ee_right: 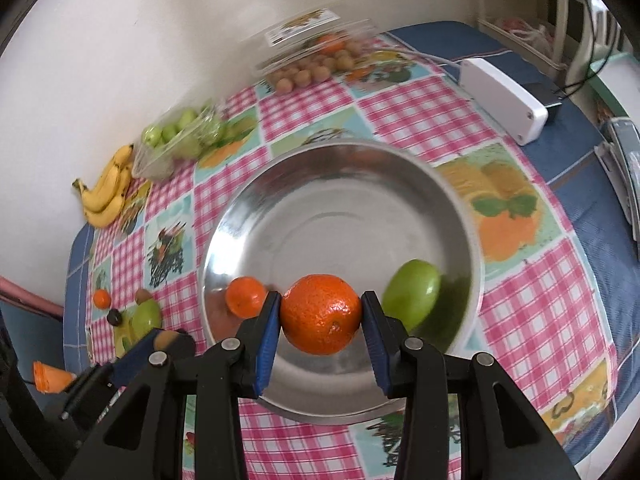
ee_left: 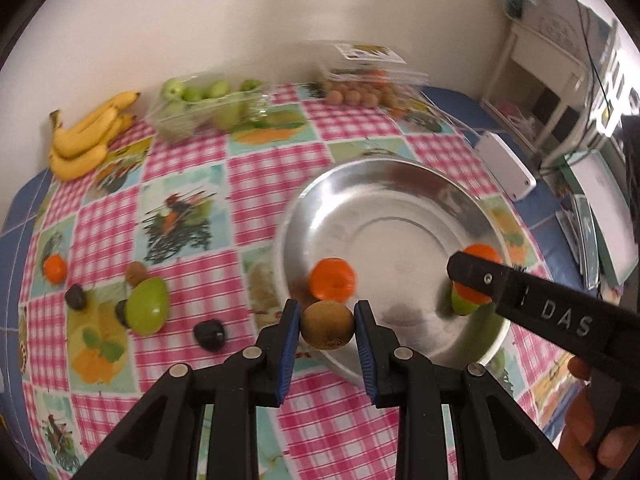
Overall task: Organize fruits
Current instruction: 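Carry the kiwi and orange over the steel bowl and release them, then withdraw both tools from the bowl toward the remaining fruits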
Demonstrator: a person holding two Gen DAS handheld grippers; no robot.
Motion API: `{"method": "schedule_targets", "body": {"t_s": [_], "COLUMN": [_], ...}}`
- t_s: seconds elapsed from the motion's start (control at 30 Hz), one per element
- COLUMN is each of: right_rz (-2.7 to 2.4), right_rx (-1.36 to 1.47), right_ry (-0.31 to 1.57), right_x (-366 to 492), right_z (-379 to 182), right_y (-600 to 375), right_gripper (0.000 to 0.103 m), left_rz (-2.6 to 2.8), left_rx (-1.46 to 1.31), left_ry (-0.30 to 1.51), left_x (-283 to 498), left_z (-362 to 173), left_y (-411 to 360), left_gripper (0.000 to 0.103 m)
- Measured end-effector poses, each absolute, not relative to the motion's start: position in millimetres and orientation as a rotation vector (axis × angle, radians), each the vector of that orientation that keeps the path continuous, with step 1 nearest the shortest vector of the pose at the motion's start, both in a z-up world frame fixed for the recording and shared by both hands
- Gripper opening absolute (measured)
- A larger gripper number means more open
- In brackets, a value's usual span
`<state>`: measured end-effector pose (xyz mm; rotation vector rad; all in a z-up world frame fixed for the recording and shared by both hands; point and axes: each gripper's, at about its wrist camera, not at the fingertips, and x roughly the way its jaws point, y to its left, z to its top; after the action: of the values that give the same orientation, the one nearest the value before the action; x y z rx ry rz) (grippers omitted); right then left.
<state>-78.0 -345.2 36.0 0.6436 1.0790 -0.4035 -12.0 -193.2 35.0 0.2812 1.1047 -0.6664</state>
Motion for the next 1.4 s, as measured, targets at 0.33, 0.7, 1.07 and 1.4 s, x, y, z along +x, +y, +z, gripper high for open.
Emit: {"method": "schedule_targets", "body": {"t_s": [0.33, 0.7, 1.07, 1.4], "right_rz": [-0.373, -0.355, -0.372, -0.37], "right_rx": [0.667, 0.658, 0.662, 0.667], "right_ry": [1.12, 1.235, 1.257, 1.241], "right_x": [-77, -70, -70, -71], "right_z": [23, -6, -13, -9], "right_y": [-347, -335, -337, -339], "right_gripper": [0.042, 0.042, 0.043, 0.043], "left_rz": [-0.692, -0.681, -0.673, -0.684], "left_rx": [0.344, 0.383, 0.393, 0.378], "left_ry": [1.13, 1.162, 1.171, 1.175], "left_x": [-17, -19, -19, -20], "left_z": [15, -1, -5, 0], "left_y": [-213, -217, -217, -215], "left_gripper": [0.03, 0.03, 0.031, 0.039]}}
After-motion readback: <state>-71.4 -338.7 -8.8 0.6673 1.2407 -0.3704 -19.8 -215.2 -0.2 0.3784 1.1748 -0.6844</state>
